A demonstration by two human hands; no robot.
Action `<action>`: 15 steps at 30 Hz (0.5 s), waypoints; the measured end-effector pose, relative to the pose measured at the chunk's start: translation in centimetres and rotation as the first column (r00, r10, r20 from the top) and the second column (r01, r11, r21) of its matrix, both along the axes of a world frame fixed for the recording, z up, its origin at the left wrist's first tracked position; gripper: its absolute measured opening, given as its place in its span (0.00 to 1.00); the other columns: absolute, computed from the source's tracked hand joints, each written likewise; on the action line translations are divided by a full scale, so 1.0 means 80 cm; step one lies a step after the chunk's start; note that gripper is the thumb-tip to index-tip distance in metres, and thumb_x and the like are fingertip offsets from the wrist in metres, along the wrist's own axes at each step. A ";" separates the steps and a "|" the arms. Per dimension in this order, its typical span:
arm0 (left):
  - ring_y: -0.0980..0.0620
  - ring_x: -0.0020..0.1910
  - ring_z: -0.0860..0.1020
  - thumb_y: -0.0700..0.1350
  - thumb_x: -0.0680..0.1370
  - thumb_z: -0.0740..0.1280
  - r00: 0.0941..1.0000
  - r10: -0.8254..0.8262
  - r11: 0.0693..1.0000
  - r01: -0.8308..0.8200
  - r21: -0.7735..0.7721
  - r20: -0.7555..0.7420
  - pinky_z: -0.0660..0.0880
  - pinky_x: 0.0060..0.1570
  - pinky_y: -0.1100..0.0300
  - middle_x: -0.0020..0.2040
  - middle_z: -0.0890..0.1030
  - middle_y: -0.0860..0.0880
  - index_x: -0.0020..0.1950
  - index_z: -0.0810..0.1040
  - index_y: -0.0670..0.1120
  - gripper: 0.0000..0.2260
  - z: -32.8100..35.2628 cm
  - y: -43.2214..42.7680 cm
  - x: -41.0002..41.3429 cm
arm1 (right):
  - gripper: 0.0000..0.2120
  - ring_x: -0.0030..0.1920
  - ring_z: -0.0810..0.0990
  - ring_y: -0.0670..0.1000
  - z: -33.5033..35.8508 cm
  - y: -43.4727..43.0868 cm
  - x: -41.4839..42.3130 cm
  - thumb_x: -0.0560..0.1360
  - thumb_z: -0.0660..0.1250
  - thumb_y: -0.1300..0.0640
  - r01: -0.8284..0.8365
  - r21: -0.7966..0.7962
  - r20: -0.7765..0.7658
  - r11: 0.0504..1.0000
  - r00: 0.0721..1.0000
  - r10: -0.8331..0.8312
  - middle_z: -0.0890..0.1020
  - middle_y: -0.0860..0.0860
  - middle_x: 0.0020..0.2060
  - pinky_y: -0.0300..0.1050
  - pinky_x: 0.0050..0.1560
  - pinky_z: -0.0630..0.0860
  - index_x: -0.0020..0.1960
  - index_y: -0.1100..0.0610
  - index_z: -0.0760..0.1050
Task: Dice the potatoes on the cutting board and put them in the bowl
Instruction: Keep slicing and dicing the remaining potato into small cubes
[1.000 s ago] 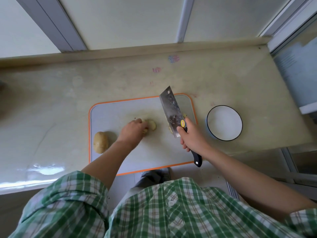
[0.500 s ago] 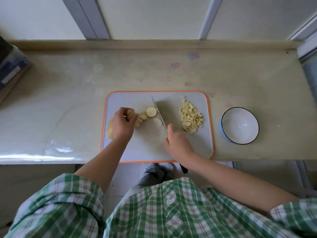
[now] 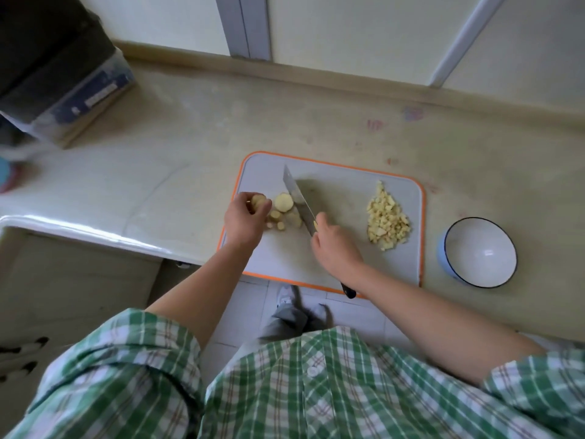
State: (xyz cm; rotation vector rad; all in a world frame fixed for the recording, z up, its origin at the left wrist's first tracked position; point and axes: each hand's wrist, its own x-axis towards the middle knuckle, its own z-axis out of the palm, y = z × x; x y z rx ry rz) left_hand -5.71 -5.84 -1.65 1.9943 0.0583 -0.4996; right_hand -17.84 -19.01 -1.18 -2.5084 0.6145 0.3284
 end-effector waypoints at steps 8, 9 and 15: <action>0.50 0.32 0.77 0.37 0.77 0.66 0.899 -0.430 0.903 0.427 -0.048 -0.087 0.77 0.35 0.58 0.36 0.78 0.47 0.52 0.78 0.40 0.06 0.003 -0.061 -0.042 | 0.05 0.35 0.78 0.67 0.011 -0.060 -0.043 0.77 0.55 0.61 0.300 0.139 0.041 0.944 0.950 -0.308 0.76 0.65 0.36 0.64 0.33 0.76 0.45 0.56 0.58; 0.50 0.31 0.78 0.37 0.76 0.67 0.870 -0.484 0.875 0.483 -0.031 -0.097 0.78 0.37 0.57 0.35 0.79 0.47 0.52 0.78 0.41 0.06 0.001 -0.071 -0.048 | 0.05 0.34 0.78 0.66 0.015 -0.065 -0.054 0.78 0.55 0.60 0.309 0.151 0.031 0.939 0.948 -0.317 0.76 0.64 0.35 0.64 0.32 0.76 0.45 0.56 0.59; 0.53 0.27 0.79 0.39 0.75 0.71 0.858 -0.506 0.851 0.513 0.111 -0.084 0.74 0.29 0.65 0.34 0.81 0.49 0.46 0.79 0.43 0.03 -0.025 -0.121 -0.071 | 0.05 0.32 0.78 0.65 0.013 -0.073 -0.103 0.80 0.55 0.58 0.365 0.168 -0.003 0.916 0.929 -0.370 0.76 0.63 0.36 0.62 0.29 0.76 0.48 0.58 0.61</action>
